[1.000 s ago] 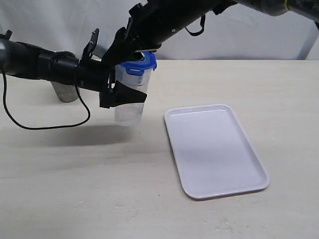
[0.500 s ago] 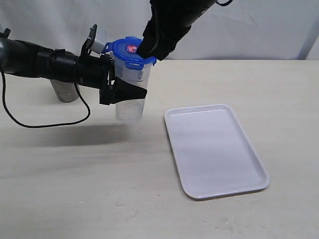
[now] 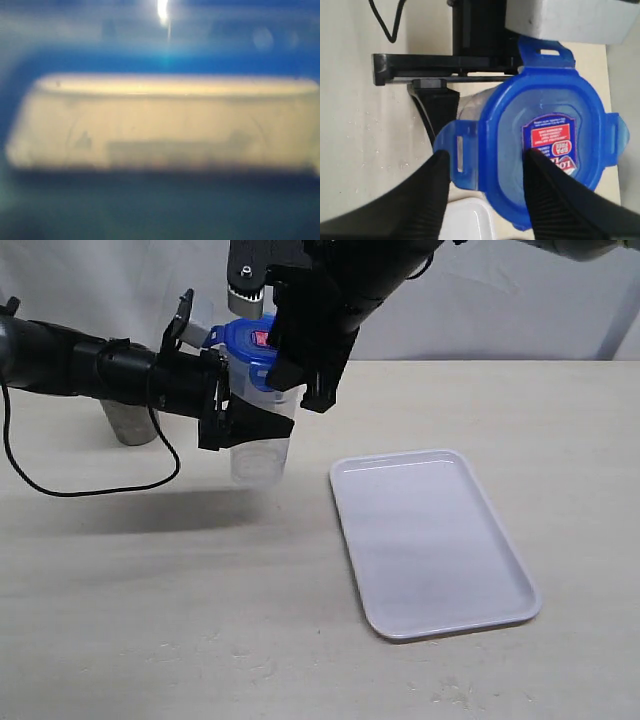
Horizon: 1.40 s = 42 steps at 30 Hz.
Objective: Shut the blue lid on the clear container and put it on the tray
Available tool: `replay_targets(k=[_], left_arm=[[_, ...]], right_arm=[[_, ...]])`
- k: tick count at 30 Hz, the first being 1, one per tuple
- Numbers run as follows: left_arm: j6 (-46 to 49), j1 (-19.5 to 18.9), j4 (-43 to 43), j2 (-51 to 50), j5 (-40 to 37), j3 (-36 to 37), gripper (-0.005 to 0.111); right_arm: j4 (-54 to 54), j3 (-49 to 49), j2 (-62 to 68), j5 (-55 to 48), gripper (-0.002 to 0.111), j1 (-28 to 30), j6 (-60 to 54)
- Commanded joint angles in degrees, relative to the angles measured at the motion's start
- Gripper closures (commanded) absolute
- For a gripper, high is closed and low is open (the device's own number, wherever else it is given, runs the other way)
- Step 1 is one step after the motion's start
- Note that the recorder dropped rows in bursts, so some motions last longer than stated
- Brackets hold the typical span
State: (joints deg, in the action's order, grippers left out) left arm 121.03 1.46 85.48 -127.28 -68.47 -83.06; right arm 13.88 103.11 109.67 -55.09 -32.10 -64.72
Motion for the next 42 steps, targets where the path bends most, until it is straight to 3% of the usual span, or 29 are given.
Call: replay_targets(k=[1, 10, 12, 20, 38, 40, 42], left_arm=[[1.68, -0.05, 0.80, 0.96, -1.21, -0.57, 0.107], [1.68, -0.05, 2.13, 0.96, -1.50, -0.57, 0.107], [1.68, -0.05, 2.11, 0.96, -1.50, -0.57, 0.107], [1.68, -0.05, 2.56, 0.96, -1.50, -0.57, 0.107], [1.68, -0.05, 3.71, 0.96, -1.50, -0.57, 0.107], [1.68, -0.05, 3.71, 0.96, -1.50, -0.57, 0.107], [1.68, -0.05, 3.71, 0.96, -1.50, -0.57, 0.107]], right_arm=[[-1.45, -1.89, -0.44, 1.11, 0.068, -0.09, 0.13], [-2.76, -8.77, -0.44, 11.52, 0.070, -3.99, -0.99], [-2.76, -8.77, -0.19, 11.70, 0.077, -3.99, -0.99], [-16.30, -8.87, 4.00, 8.81, 0.077, -7.00, 5.87], [-23.47, -8.87, 6.58, 16.55, 0.077, -8.72, 12.12], [-24.40, -8.87, 6.58, 15.89, 0.075, -8.72, 12.12], [-24.29, -8.87, 6.03, 15.26, 0.067, -8.72, 12.12]])
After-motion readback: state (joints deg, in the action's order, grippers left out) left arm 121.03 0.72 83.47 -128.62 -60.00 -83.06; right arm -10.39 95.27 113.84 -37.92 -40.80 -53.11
